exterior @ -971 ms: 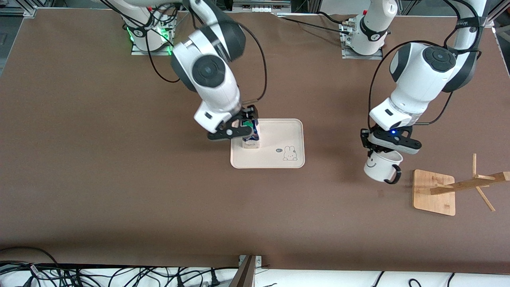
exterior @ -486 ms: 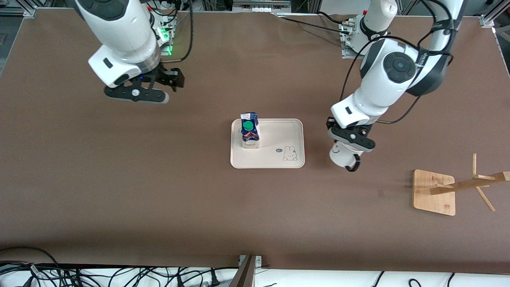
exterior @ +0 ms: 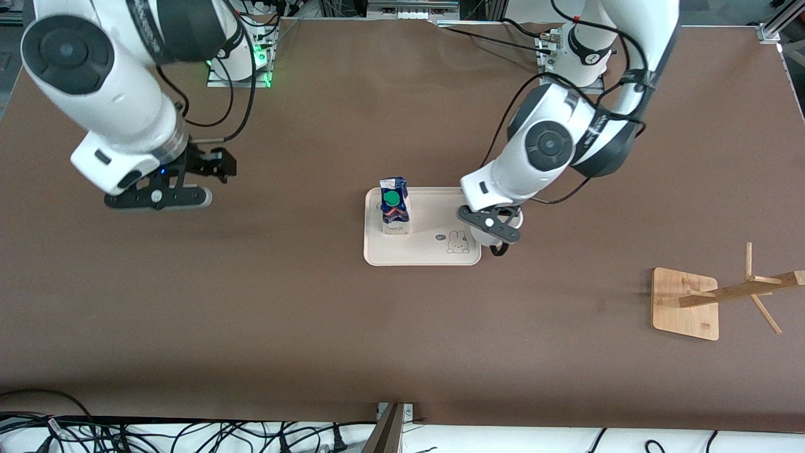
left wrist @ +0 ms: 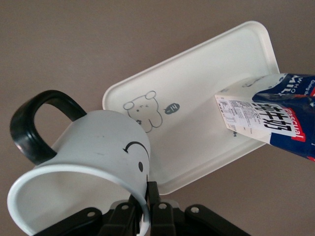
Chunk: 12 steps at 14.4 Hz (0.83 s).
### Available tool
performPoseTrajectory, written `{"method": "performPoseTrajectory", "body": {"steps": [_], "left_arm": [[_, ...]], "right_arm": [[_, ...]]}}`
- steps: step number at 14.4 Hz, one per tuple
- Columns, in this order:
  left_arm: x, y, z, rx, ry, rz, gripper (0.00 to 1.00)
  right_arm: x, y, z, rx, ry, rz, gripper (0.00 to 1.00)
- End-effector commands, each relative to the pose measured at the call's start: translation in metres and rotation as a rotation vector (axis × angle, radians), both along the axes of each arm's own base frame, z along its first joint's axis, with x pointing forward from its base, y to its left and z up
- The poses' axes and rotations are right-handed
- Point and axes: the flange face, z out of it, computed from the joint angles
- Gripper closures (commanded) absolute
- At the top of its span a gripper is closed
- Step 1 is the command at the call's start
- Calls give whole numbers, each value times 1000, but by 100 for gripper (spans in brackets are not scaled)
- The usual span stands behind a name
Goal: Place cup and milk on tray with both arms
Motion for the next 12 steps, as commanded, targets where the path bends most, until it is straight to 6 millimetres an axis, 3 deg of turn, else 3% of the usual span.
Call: {"method": "performPoseTrajectory", "body": {"steps": [1, 3, 7, 9, 12], "left_arm": [[1, -37, -39, 20, 70, -2, 100], [-9, -51, -61, 37, 100, -12, 100], [-14, -69, -76, 75, 152, -20, 100], [-17, -71, -86, 89, 165, -8, 100], [-17, -71, -97, 100, 174, -3, 100]], "right_arm": [[1, -49, 38, 15, -30, 78, 0], [6, -107, 49, 6, -21, 116, 0], [2, -217, 50, 117, 17, -76, 0], [-17, -241, 45, 129, 139, -141, 0], [-27, -240, 37, 118, 213, -161, 0]]}}
